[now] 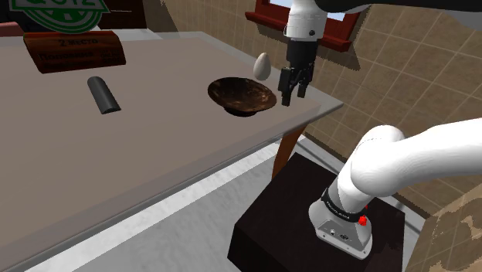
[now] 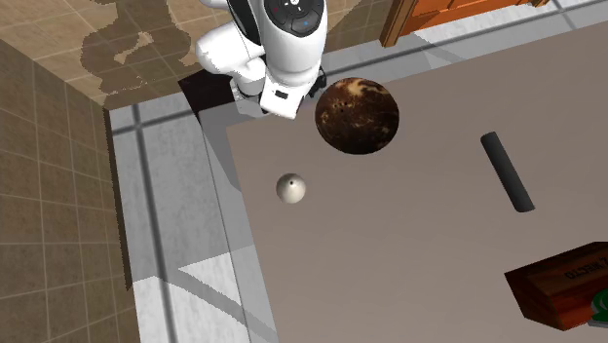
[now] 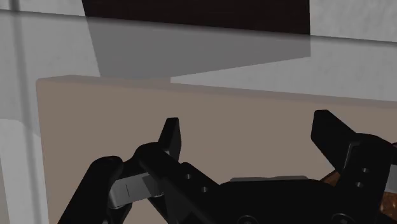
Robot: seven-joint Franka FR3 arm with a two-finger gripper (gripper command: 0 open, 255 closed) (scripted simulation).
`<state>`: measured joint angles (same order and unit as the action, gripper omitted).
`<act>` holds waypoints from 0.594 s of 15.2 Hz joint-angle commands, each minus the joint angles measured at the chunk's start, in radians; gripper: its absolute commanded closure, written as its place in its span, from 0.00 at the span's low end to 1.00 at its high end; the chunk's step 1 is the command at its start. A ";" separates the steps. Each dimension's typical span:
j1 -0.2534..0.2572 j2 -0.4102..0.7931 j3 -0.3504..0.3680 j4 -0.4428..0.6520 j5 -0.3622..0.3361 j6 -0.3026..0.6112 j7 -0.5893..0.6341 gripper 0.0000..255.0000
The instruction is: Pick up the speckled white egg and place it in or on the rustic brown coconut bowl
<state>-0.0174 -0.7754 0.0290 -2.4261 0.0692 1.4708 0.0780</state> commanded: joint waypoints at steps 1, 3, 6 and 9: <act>0.000 0.000 0.000 0.000 0.000 0.000 0.000 0.00; -0.008 0.090 -0.004 0.079 -0.039 -0.008 -0.020 0.00; -0.018 0.221 -0.006 0.204 -0.095 -0.029 -0.047 0.00; -0.026 0.350 -0.005 0.338 -0.149 -0.060 -0.071 0.00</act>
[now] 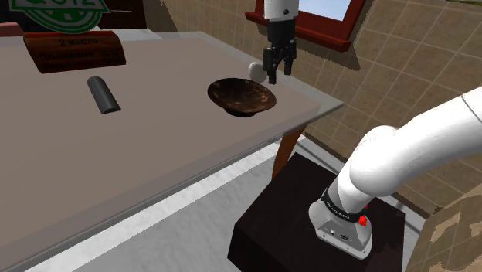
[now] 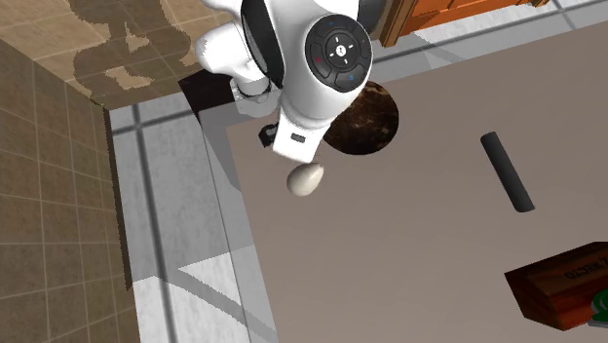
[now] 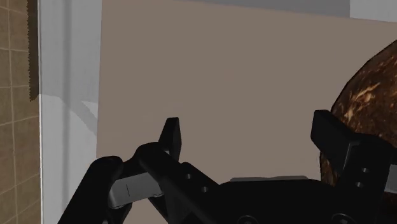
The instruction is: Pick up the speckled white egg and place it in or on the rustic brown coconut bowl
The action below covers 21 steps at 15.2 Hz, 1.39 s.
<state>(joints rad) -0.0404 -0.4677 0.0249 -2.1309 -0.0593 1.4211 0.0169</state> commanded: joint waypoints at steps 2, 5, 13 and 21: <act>-0.008 0.128 0.002 0.139 -0.056 -0.036 -0.025 0.00; -0.013 0.258 0.008 0.293 -0.111 -0.083 -0.049 0.00; -0.018 0.403 0.009 0.430 -0.185 -0.104 -0.081 0.00; -0.022 0.377 0.003 0.356 -0.186 -0.055 -0.079 0.00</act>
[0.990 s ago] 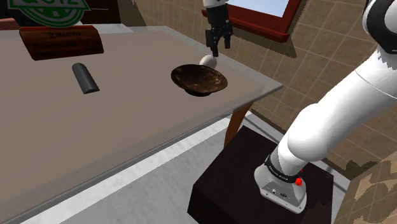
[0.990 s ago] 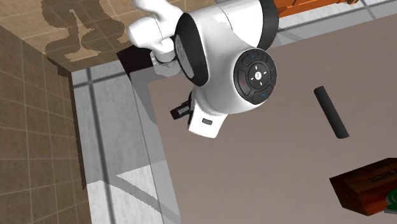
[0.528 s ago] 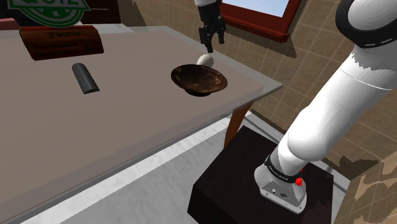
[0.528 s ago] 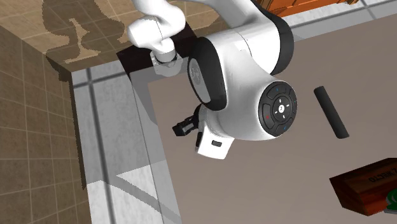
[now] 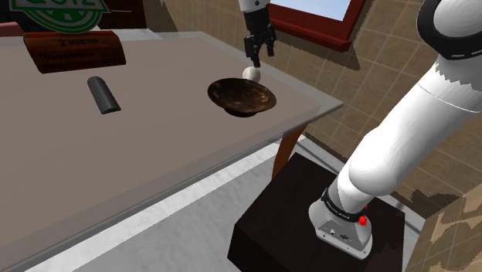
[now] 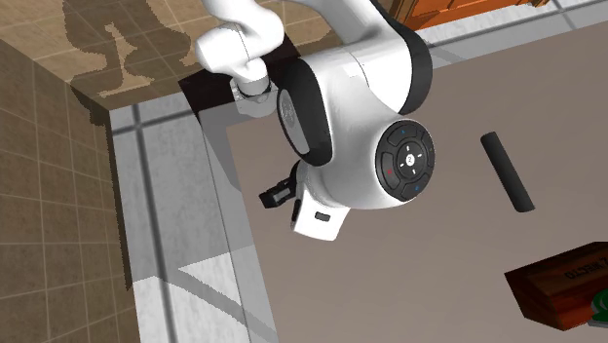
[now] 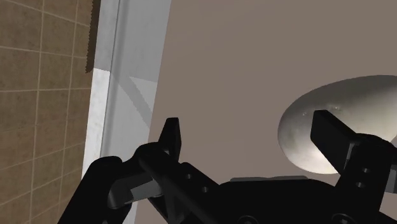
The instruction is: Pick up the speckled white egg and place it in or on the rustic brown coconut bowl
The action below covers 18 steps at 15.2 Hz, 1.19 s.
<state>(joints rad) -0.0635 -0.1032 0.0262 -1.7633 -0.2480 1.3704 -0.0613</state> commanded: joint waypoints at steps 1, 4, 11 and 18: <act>0.001 0.013 0.001 -0.011 0.003 -0.004 -0.001 0.00; 0.002 0.013 0.001 -0.011 0.003 -0.004 -0.001 0.00; 0.001 0.013 0.000 -0.011 0.002 -0.004 -0.003 1.00; -0.021 -0.066 -0.035 -0.081 -0.009 0.067 -0.005 0.00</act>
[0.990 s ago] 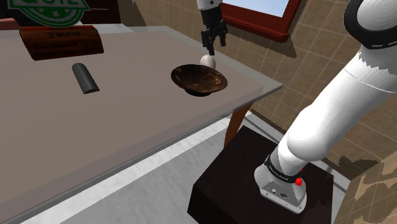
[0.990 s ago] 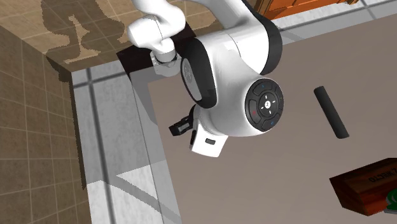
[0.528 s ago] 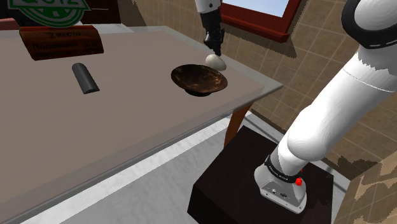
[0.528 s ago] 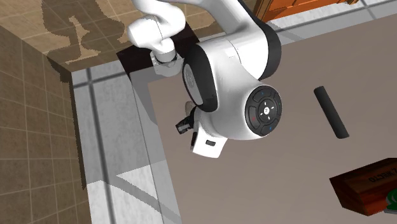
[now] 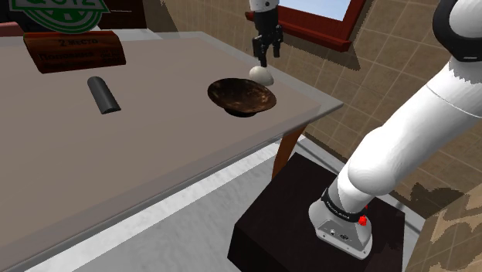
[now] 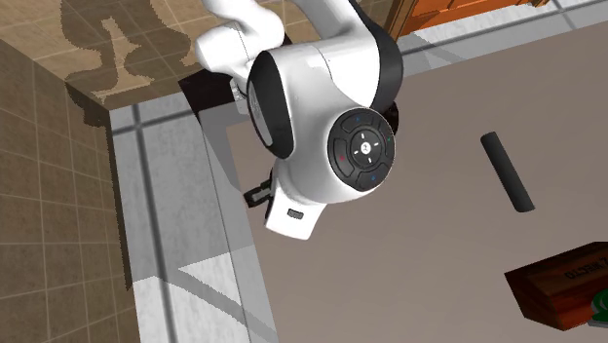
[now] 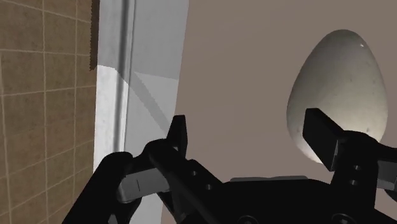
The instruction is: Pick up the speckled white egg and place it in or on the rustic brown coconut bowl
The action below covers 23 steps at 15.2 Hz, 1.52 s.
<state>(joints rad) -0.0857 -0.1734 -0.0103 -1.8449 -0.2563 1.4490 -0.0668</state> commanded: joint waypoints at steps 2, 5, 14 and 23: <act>-0.001 0.061 -0.006 0.075 0.112 -0.064 0.060 0.00; -0.008 0.133 -0.017 0.169 0.258 -0.122 0.140 0.00; -0.008 0.083 -0.016 0.014 0.257 -0.017 0.141 0.00; -0.017 0.051 -0.004 -0.018 0.259 -0.017 0.144 1.00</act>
<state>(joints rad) -0.0994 -0.1284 -0.0104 -1.8514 0.1591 1.4397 0.0791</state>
